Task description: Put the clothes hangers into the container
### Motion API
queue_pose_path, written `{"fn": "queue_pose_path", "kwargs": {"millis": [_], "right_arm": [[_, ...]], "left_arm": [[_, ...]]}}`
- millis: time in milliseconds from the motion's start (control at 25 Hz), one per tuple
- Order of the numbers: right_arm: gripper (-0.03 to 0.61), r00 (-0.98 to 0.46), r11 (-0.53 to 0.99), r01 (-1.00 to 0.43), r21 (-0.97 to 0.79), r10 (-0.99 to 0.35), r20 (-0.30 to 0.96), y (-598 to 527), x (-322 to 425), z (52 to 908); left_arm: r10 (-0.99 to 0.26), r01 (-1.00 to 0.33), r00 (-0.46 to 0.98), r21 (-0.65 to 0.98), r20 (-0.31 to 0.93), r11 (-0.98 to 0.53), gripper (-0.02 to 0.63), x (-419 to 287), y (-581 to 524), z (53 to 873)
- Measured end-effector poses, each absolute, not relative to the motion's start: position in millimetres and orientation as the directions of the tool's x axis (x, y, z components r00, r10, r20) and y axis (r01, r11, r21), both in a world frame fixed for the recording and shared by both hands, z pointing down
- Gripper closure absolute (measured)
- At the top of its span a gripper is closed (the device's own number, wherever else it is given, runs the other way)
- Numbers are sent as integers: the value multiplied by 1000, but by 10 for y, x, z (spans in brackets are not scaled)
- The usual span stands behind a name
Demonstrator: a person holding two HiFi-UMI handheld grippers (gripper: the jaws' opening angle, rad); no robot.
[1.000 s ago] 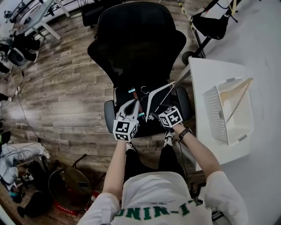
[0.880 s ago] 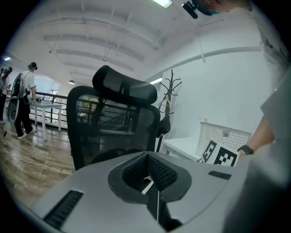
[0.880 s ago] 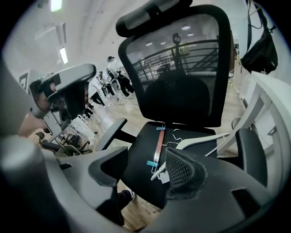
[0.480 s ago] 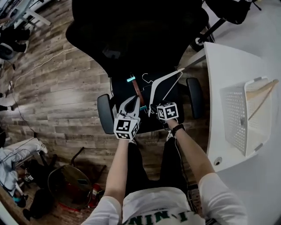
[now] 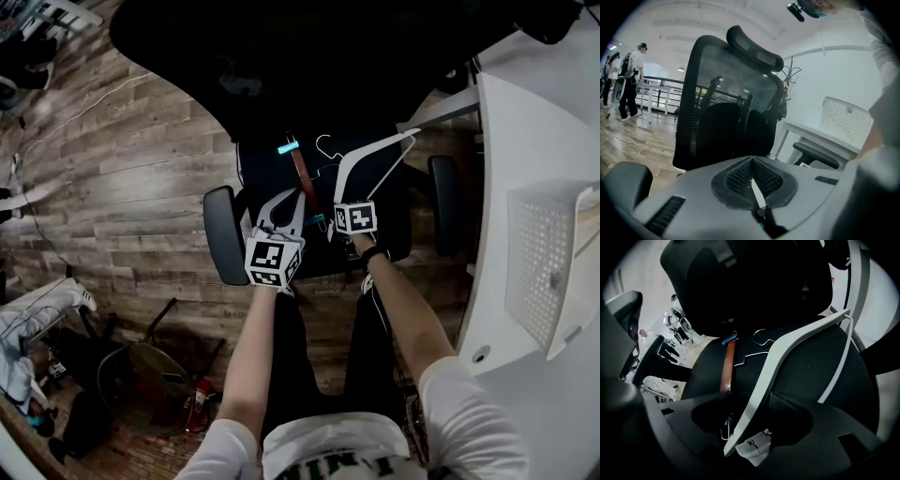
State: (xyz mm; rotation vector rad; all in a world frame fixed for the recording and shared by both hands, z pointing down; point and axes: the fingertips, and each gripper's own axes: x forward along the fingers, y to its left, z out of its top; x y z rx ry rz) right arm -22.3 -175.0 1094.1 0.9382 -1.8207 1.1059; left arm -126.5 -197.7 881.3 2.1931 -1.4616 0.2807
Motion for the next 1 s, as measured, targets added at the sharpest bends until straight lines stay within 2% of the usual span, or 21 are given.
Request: {"fn": "queue_pose_path", "kwargs": {"millis": [120,200,320,480,1000], "right_arm": [[315,-358,330,-900,-286,-182,916,-1725,-224,11087],[376,-307,329,-916,-231,-202,930,-1744,-182,11180],[401,-270,288,-935,-204,-213,939,-1788,-133,11258],[445,-311,139,-948,-286,-219,925,-1802,-30,11212],[460,-406,87,-914,-396,-211,889,-1277,-55,10328]], "left_arm": [[-809,-910,401,292,430,-295,603,-1318,-1946,8849],[-805,-909,401,295,436,-294,603,-1327,-1930,8939],[-800,-909,402,298,445,-292,603,-1342,-1907,9061],[-788,-904,415,303,455,-301,603,-1326,-1877,9063],[-791,-896,432,304,433,-323,603,-1189,-1966,8405]]}}
